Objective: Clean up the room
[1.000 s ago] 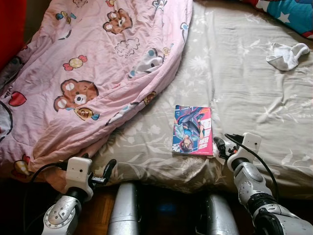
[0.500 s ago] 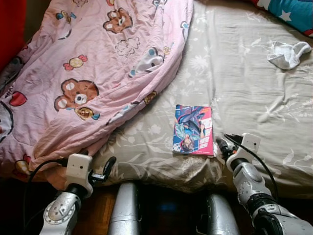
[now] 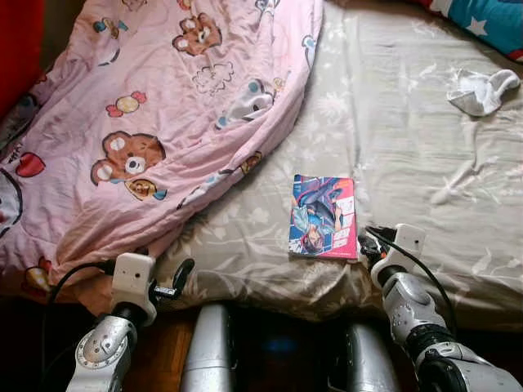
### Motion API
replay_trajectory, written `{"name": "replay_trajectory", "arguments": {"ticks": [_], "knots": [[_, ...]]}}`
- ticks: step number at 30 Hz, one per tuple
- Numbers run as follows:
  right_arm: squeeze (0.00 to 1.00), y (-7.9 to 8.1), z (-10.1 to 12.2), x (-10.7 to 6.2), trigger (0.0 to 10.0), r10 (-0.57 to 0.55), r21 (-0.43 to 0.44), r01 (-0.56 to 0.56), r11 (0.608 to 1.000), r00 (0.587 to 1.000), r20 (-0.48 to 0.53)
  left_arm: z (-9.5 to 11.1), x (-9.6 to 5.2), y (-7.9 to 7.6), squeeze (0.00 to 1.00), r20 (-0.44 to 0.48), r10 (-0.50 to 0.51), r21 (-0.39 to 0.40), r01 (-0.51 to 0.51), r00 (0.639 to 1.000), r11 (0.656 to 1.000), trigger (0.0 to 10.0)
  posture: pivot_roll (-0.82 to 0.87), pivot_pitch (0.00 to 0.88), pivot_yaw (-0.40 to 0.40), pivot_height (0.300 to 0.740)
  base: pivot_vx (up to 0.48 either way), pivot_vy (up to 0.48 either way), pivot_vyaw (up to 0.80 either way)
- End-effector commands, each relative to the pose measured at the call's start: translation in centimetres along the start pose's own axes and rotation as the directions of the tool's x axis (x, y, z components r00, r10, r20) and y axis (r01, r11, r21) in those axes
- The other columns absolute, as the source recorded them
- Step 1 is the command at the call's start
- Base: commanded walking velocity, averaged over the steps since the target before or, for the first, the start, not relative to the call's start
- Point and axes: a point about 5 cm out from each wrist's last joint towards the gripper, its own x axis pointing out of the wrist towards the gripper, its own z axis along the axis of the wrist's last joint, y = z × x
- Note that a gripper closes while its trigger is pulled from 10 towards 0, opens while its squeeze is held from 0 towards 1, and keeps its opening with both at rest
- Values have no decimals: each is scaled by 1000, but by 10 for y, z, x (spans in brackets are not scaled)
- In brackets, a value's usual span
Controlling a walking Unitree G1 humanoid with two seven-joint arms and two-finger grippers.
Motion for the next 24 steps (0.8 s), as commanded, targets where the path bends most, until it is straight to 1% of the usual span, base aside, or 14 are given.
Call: {"name": "replay_trajectory", "arguments": {"ticks": [1, 8, 20, 23, 24], "knots": [[0, -4, -16, -5, 0, -16, 7, 16, 1000, 999, -49, -11, -5, 5, 0, -49, 26, 11, -26, 998, 1000, 10000, 243, 288, 55, 612, 0, 0, 0], [0, -4, -14, -5, 0, -21, 8, 21, 1000, 999, -38, -12, -2, 5, 0, -45, 30, 10, -29, 999, 1000, 10000, 240, 277, 53, 612, 0, 0, 0], [0, -7, -20, -8, 0, -48, 14, 49, 999, 998, -30, -13, 2, 5, 0, -38, 36, 11, -36, 999, 999, 10000, 230, 260, 49, 612, 0, 0, 0], [0, -9, -19, -8, 0, -67, 10, 67, 998, 998, -18, -13, 4, 3, 0, -32, 39, 8, -38, 999, 999, 10000, 230, 246, 37, 612, 0, 0, 0], [0, -10, -15, -8, 0, -74, -5, 75, 997, 997, 3, -13, 6, 3, 0, -29, 41, 7, -41, 999, 999, 10000, 230, 243, 35, 612, 0, 0, 0]]}}
